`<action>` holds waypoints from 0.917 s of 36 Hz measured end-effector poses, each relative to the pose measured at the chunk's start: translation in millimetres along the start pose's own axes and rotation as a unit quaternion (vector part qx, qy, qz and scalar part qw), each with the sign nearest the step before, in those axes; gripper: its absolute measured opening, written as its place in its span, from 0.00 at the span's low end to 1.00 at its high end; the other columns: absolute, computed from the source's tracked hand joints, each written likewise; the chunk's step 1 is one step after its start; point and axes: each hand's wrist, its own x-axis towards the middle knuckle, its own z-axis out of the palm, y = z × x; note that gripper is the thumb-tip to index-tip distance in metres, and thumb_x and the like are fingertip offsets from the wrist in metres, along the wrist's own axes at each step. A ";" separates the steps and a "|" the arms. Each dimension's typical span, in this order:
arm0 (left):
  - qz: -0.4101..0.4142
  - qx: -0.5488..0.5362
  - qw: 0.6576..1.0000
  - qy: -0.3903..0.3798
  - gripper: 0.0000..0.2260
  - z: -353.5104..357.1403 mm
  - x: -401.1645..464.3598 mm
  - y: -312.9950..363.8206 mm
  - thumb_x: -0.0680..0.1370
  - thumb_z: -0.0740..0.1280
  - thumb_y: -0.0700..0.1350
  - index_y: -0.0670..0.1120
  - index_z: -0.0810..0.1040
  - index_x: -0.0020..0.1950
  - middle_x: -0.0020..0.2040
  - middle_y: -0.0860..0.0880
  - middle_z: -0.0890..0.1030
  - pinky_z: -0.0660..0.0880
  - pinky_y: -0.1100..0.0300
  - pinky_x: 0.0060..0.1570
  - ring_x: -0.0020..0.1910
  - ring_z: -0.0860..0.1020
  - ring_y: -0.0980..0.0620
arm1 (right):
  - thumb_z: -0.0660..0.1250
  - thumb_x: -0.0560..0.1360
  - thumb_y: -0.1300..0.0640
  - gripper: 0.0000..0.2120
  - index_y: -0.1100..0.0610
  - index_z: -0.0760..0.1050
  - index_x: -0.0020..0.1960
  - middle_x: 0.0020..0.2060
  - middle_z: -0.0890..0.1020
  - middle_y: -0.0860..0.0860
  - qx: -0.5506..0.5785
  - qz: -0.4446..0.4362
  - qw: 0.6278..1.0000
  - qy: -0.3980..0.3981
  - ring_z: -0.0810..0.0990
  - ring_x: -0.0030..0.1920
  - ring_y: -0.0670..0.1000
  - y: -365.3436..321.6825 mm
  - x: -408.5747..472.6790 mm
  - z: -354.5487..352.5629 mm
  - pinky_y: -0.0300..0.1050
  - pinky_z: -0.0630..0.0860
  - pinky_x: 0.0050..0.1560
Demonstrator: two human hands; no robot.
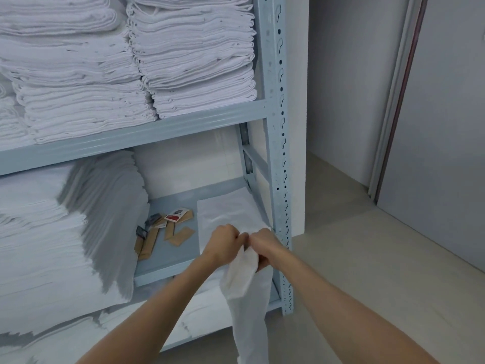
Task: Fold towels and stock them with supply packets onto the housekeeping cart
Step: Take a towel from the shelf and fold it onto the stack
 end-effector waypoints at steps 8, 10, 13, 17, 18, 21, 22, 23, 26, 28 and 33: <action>0.028 0.054 0.998 -0.024 0.25 16.8 -2.2 -0.3 0.84 0.60 0.50 0.47 0.62 0.27 0.26 0.52 0.66 0.60 0.58 0.34 0.30 0.67 0.49 | 0.56 0.77 0.65 0.13 0.63 0.79 0.51 0.36 0.84 0.58 0.116 0.059 0.991 -0.032 0.83 0.37 0.57 10.4 -5.1 -2.4 0.48 0.81 0.29; 0.036 0.067 0.997 -0.033 0.25 20.9 -7.5 -2.5 0.84 0.59 0.51 0.47 0.61 0.27 0.26 0.52 0.66 0.61 0.57 0.37 0.32 0.69 0.46 | 0.55 0.78 0.64 0.14 0.62 0.79 0.47 0.32 0.84 0.57 0.143 0.079 0.986 -0.040 0.83 0.36 0.57 15.7 -6.1 0.0 0.49 0.81 0.27; 0.046 0.075 0.995 -0.045 0.25 23.4 -16.3 -4.4 0.84 0.59 0.51 0.47 0.61 0.28 0.27 0.50 0.65 0.61 0.57 0.37 0.33 0.69 0.44 | 0.55 0.78 0.64 0.14 0.62 0.79 0.46 0.33 0.83 0.58 0.176 0.097 0.979 -0.042 0.83 0.36 0.58 23.4 -6.8 6.0 0.50 0.81 0.28; 0.064 0.061 0.994 -0.061 0.22 22.2 -30.1 -5.2 0.84 0.58 0.49 0.48 0.62 0.29 0.29 0.50 0.68 0.62 0.56 0.37 0.32 0.68 0.48 | 0.55 0.77 0.65 0.14 0.66 0.80 0.49 0.36 0.84 0.62 0.215 0.108 0.970 -0.035 0.84 0.36 0.61 35.0 -10.8 15.0 0.56 0.81 0.29; 0.073 0.060 0.993 -0.067 0.21 22.4 -35.5 -4.3 0.83 0.58 0.49 0.49 0.61 0.30 0.29 0.50 0.68 0.63 0.56 0.37 0.31 0.67 0.49 | 0.55 0.76 0.66 0.14 0.66 0.80 0.48 0.36 0.84 0.62 0.222 0.111 0.968 -0.027 0.84 0.37 0.62 38.2 -11.6 17.4 0.56 0.81 0.29; 0.082 0.061 0.989 -0.105 0.15 28.2 -53.7 -5.2 0.76 0.62 0.57 0.51 0.64 0.35 0.34 0.53 0.69 0.63 0.56 0.36 0.33 0.67 0.54 | 0.56 0.74 0.66 0.12 0.63 0.78 0.43 0.37 0.82 0.60 0.239 0.125 0.963 0.002 0.81 0.38 0.59 50.2 -14.8 25.0 0.50 0.80 0.32; 0.080 0.060 0.988 -0.117 0.14 31.6 -59.8 -6.8 0.73 0.63 0.60 0.51 0.66 0.38 0.37 0.55 0.70 0.63 0.59 0.36 0.35 0.67 0.56 | 0.57 0.74 0.66 0.11 0.62 0.77 0.42 0.37 0.81 0.59 0.243 0.127 0.962 0.014 0.80 0.38 0.58 54.8 -15.6 26.6 0.47 0.78 0.32; 0.089 0.063 0.986 -0.126 0.14 36.0 -65.4 -9.0 0.72 0.66 0.60 0.52 0.67 0.42 0.40 0.56 0.70 0.63 0.62 0.37 0.37 0.67 0.58 | 0.57 0.74 0.65 0.10 0.61 0.77 0.42 0.38 0.81 0.59 0.248 0.129 0.960 0.021 0.80 0.39 0.58 59.3 -16.2 27.8 0.45 0.76 0.34; 0.098 0.100 0.982 -0.127 0.17 52.2 -77.4 -17.7 0.73 0.73 0.50 0.49 0.69 0.55 0.50 0.52 0.72 0.66 0.62 0.46 0.45 0.70 0.56 | 0.59 0.76 0.63 0.11 0.65 0.80 0.50 0.46 0.84 0.63 0.245 0.131 0.960 0.021 0.83 0.48 0.63 69.9 -20.2 31.8 0.55 0.82 0.45; 0.072 0.112 0.984 -0.117 0.18 59.0 -82.1 -19.9 0.74 0.73 0.41 0.45 0.69 0.59 0.54 0.48 0.71 0.69 0.59 0.47 0.48 0.72 0.49 | 0.59 0.76 0.64 0.12 0.67 0.81 0.51 0.45 0.85 0.65 0.228 0.123 0.966 0.018 0.84 0.47 0.65 75.0 -24.7 35.2 0.61 0.83 0.47; 0.018 0.072 0.996 -0.054 0.12 60.2 -96.1 -17.6 0.74 0.64 0.33 0.47 0.64 0.43 0.39 0.48 0.74 0.63 0.59 0.37 0.37 0.70 0.48 | 0.60 0.77 0.62 0.13 0.66 0.82 0.49 0.40 0.85 0.64 0.203 0.105 0.973 0.034 0.85 0.45 0.65 94.1 -32.9 43.3 0.55 0.84 0.47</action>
